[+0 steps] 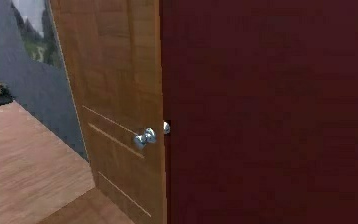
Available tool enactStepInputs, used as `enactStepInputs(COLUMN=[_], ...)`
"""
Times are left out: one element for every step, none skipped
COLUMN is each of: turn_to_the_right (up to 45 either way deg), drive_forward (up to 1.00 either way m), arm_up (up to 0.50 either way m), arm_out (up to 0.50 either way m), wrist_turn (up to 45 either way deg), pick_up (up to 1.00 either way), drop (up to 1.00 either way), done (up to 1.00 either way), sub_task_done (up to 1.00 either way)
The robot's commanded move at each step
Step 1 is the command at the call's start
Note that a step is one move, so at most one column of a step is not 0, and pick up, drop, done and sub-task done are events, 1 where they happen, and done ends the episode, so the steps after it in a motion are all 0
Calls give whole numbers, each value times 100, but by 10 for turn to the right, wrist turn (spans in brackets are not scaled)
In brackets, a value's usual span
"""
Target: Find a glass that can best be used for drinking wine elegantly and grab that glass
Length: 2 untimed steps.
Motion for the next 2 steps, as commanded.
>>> enactStepInputs(turn_to_the_right=[-450,-120], drive_forward=[0,0], arm_up=[0,0], arm_out=[0,0], wrist_turn=[0,0], pick_up=[0,0], drop=[0,0], done=[0,0], sub_task_done=[0,0])
